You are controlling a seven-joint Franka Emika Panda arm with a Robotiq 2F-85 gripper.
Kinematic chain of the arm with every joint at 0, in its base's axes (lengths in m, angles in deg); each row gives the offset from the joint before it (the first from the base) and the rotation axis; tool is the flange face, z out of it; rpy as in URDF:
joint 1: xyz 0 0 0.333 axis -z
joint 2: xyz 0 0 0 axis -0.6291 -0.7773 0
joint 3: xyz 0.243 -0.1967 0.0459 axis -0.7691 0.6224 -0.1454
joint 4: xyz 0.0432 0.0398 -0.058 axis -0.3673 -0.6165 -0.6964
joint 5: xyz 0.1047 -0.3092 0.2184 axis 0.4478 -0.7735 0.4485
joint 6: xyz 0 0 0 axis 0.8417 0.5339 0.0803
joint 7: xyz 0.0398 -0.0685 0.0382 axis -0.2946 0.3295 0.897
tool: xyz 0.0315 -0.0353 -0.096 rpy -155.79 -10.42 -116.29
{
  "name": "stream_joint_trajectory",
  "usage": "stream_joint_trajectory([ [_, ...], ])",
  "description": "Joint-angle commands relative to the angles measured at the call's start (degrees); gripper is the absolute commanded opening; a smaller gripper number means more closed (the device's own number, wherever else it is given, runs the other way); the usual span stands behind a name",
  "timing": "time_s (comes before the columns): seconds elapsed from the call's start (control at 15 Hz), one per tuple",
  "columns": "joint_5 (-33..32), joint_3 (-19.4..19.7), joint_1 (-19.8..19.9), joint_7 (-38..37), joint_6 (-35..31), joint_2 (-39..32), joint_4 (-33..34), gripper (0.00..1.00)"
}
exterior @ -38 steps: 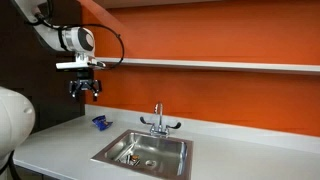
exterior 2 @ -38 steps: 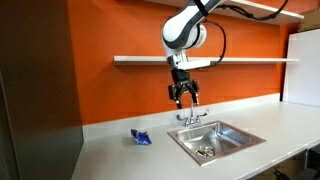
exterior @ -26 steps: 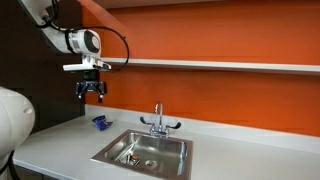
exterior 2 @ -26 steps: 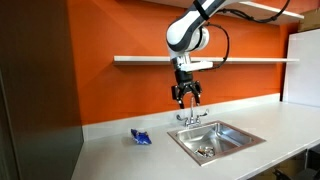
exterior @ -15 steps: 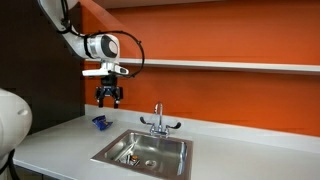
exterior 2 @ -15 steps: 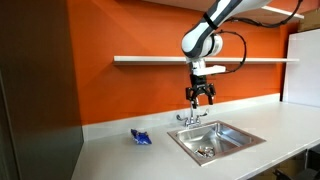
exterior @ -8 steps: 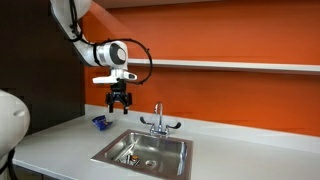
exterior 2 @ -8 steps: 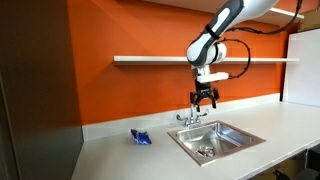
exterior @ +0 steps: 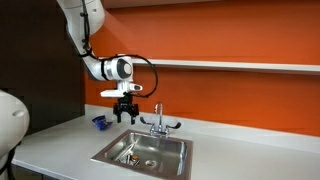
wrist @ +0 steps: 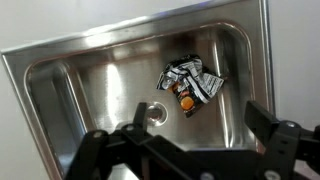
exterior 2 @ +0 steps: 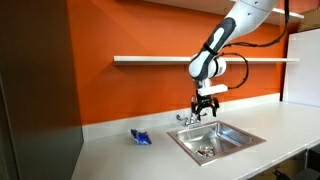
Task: Remove the snack packet from the sink
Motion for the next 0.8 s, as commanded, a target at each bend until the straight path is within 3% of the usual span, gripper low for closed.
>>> stream_joint_trajectory([
  [0.0, -2.1, 0.5, -0.2, -2.4, -3.8, -3.6, 1.0, 1.00],
  [0.73, -3.4, 3.0, -2.4, -5.6, -12.4, -14.2, 1.8, 1.00],
])
